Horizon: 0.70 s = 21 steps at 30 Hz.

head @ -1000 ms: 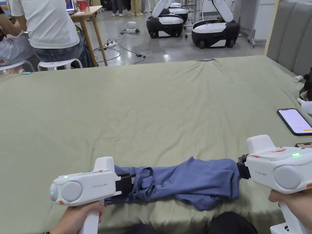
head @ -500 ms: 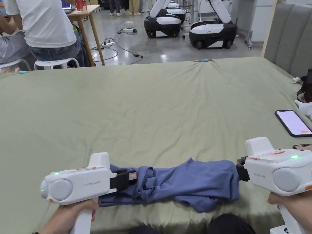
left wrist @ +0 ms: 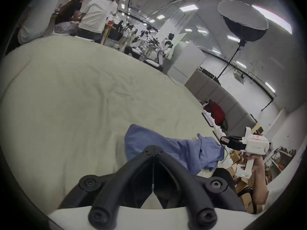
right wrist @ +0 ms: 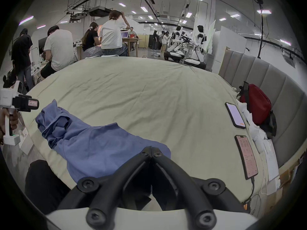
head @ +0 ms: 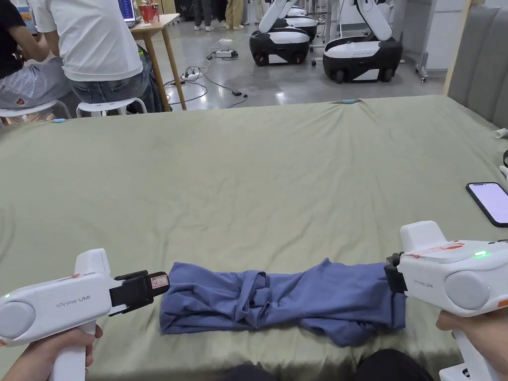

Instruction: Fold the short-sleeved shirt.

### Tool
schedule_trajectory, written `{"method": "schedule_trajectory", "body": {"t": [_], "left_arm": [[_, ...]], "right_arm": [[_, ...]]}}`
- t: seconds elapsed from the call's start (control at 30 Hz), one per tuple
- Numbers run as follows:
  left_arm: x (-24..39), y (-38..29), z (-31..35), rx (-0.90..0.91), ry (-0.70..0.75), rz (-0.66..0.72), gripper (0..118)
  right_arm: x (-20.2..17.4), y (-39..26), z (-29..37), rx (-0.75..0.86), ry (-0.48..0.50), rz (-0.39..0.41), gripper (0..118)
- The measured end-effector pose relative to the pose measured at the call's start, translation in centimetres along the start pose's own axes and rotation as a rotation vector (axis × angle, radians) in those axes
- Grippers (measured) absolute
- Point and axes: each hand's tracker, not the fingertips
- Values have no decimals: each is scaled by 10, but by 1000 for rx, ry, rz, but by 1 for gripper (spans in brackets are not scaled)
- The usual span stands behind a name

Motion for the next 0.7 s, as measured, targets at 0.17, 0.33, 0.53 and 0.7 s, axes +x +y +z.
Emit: {"method": "schedule_trajectory", "body": {"t": [0.17, 0.33, 0.53, 0.7], "left_arm": [[-7, -6, -26, -57, -63, 53, 118], [-46, -13, -50, -95, -51, 163, 109], [-28, -20, -55, -67, -47, 173, 23], [-19, -22, -55, -65, -14, 119, 19]], "right_arm": [[1, 0, 3, -3, 3, 13, 0], [5, -1, 7, 1, -3, 6, 0], [8, -3, 4, -8, -4, 8, 0], [6, -6, 4, -16, 2, 6, 0]]}}
